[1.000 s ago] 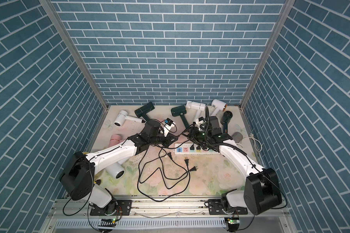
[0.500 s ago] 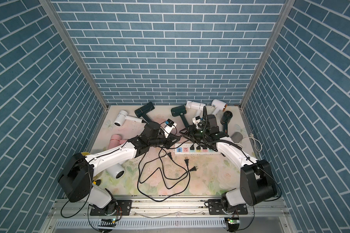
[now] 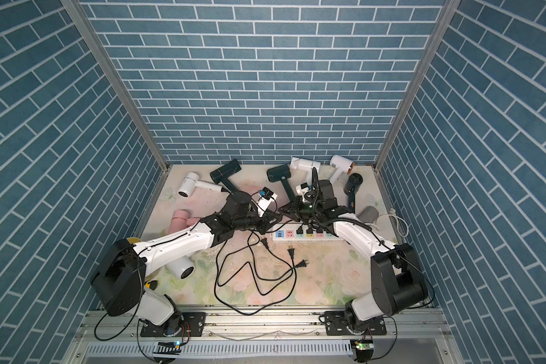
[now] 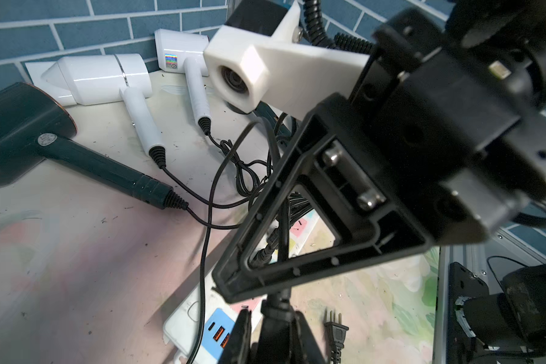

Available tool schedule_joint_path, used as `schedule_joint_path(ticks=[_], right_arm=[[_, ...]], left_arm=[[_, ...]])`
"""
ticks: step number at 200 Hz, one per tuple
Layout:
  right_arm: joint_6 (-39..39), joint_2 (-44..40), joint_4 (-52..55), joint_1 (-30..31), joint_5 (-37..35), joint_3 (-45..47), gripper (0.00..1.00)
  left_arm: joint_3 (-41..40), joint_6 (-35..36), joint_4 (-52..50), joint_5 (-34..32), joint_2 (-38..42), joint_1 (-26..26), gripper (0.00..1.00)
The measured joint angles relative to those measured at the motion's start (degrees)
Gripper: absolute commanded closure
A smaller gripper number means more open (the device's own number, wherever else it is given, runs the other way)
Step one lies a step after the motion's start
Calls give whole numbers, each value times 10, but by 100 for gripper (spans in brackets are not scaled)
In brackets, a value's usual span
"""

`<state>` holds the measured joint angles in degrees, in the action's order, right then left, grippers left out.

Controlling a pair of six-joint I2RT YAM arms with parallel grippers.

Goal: Charge the blow dryers
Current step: Pick up the plug from the center of the board.

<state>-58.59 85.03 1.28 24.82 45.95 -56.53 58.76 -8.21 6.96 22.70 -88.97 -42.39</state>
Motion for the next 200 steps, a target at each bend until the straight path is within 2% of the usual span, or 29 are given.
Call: schedule_joint_path(ticks=[22,56,85,113,146,172,200], right_arm=[[-1,0,-7,4,1,2,100],[3,-4,-13,7,-9,8,100],[29,-26,14,8,-48,13,100],[71,-58,48,13,-115,18,100],[132,-62,99,47,-219,18,100],[174,-54,128,80,-307,18,100],[205,-30,143,108,-399,18,100]], left_arm=[[0,2,2,-2,0,-3,69],[0,5,-3,-10,0,-6,21],[2,-1,-28,-25,7,-6,1],[2,-10,-73,-62,44,-6,0],[-2,-35,-118,-154,115,-5,1],[-38,-61,-123,-229,172,-3,1],[-80,-79,-122,-271,177,13,1]])
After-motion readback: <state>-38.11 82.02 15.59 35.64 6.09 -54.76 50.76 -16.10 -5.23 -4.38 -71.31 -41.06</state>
